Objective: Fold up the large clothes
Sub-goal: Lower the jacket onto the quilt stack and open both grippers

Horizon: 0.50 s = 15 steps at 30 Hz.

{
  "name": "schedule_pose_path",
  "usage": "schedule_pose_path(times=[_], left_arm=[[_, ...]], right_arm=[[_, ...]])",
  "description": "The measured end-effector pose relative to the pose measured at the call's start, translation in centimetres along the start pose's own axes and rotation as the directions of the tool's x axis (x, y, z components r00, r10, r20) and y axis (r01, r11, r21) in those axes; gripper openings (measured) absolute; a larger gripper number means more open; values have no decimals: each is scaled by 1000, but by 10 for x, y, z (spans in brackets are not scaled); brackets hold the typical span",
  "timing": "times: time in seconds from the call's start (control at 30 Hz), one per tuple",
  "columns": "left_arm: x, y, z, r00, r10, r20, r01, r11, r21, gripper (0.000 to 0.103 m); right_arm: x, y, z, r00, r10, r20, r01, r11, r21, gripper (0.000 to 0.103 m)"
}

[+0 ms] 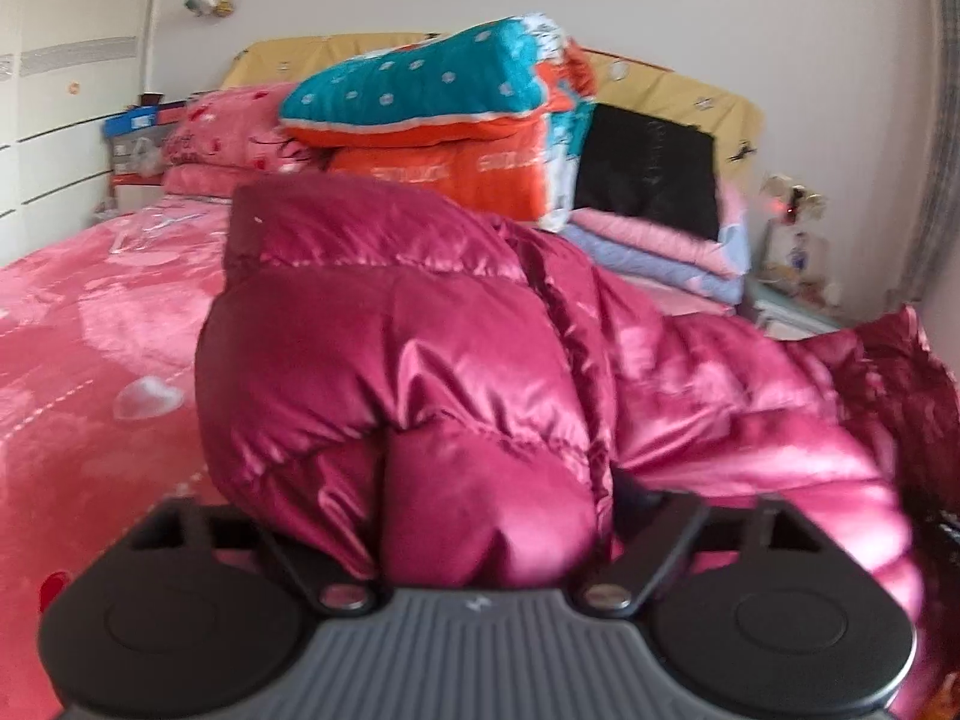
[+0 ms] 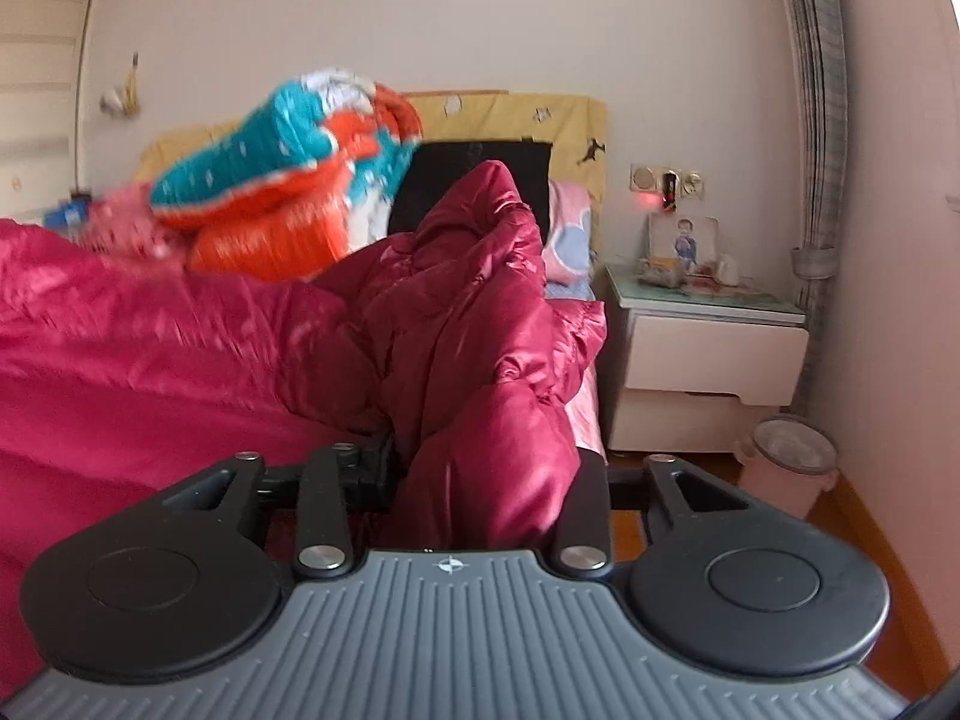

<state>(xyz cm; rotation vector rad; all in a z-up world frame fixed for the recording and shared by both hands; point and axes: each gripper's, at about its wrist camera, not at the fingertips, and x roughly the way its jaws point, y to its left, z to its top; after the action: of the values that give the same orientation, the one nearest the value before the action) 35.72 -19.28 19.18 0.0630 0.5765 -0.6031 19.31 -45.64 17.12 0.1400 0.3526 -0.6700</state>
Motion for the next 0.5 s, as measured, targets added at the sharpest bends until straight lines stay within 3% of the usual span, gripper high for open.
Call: schedule_pose_path(times=[0.07,0.13,0.2,0.33,0.5], left_arm=[[1,11,3,1000,29,10,-29,999,-16,100],[5,13,3,999,48,25,-47,999,-21,103],[-1,18,2,996,75,46,-75,997,-17,103],[-23,32,5,988,120,100,-115,992,-48,103],[-65,47,0,961,228,157,-218,973,-77,102]], right_arm=[[2,4,-8,1000,-19,-17,18,1000,-12,66],[-8,6,-14,999,-49,-23,49,999,-4,91],[-12,2,-15,997,-66,-33,67,998,19,103],[-20,-10,-5,992,-121,-41,124,989,83,103],[-42,-39,2,979,-202,-13,201,966,160,103]])
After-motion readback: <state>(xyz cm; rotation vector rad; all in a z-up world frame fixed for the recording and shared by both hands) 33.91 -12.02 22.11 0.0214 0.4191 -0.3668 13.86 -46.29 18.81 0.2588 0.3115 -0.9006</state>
